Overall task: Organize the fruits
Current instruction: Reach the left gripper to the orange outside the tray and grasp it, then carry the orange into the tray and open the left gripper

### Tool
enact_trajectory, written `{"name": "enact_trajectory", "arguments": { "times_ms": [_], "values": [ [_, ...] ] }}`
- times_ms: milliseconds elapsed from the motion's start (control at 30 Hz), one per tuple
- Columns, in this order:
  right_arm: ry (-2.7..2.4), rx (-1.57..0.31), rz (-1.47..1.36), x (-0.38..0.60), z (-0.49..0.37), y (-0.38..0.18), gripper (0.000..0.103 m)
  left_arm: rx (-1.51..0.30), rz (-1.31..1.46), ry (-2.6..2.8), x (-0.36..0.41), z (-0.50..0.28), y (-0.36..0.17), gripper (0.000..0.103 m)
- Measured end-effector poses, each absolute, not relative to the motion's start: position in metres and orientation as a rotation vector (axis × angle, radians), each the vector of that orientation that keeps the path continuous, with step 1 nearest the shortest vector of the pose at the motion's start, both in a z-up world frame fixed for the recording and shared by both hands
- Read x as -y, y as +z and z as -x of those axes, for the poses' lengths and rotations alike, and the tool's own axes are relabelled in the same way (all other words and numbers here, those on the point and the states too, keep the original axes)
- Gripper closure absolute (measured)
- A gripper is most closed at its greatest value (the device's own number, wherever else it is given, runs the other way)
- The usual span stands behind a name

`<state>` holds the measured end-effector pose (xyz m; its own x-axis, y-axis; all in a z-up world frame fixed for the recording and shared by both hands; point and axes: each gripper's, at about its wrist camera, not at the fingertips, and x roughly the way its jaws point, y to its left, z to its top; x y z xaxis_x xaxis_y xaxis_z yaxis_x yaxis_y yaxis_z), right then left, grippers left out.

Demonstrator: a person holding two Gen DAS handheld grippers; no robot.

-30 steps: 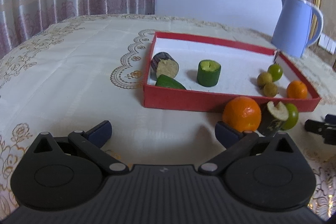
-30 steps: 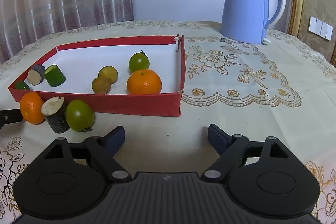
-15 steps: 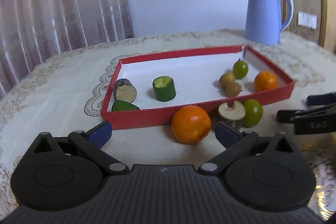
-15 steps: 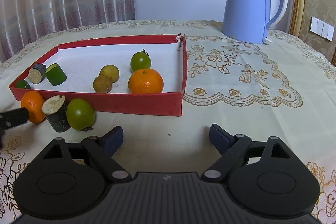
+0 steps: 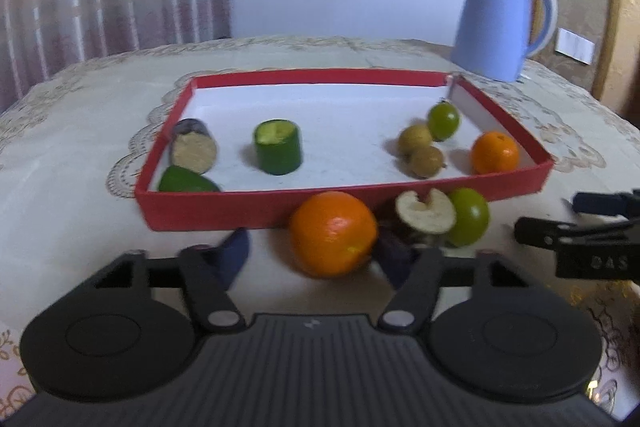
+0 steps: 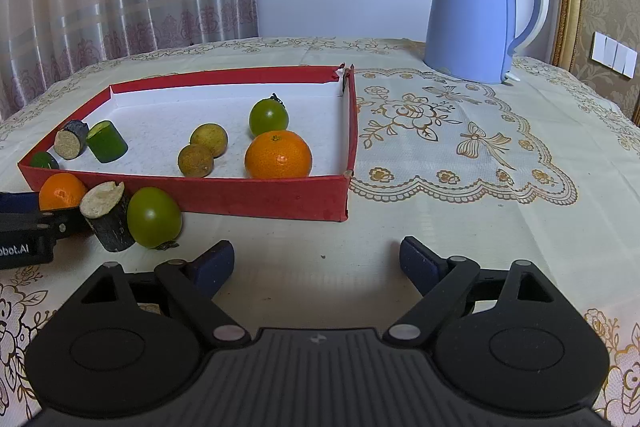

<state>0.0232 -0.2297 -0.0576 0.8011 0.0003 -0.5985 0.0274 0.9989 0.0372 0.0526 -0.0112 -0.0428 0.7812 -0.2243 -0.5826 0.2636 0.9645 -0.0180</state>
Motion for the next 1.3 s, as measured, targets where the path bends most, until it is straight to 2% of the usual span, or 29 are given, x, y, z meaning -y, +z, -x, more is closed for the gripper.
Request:
{"name": "enact_trajectory", "arguments": {
  "times_ms": [33,100,367,667,1300],
  "values": [
    [-0.015,-0.642,-0.045,0.23,-0.023,-0.058,0.013,-0.613,-0.073,-0.274,0.013,-0.05,-0.042,0.057],
    [-0.015,-0.642,-0.044,0.229,-0.023,-0.058,0.013,-0.598,-0.106,-0.282,0.019,-0.045,-0.041,0.062],
    [-0.015,-0.642,-0.044,0.23,-0.023,-0.058,0.013,-0.579,-0.14,-0.261,0.02,-0.039,-0.039,0.063],
    [-0.014,-0.642,-0.045,0.23,-0.023,-0.058,0.013,-0.495,-0.166,-0.278,0.022,-0.033,-0.01,0.063],
    [-0.014,-0.643,-0.044,0.229,-0.023,-0.057,0.013,-0.547,-0.166,-0.26,0.056,-0.125,-0.015,0.063]
  ]
}}
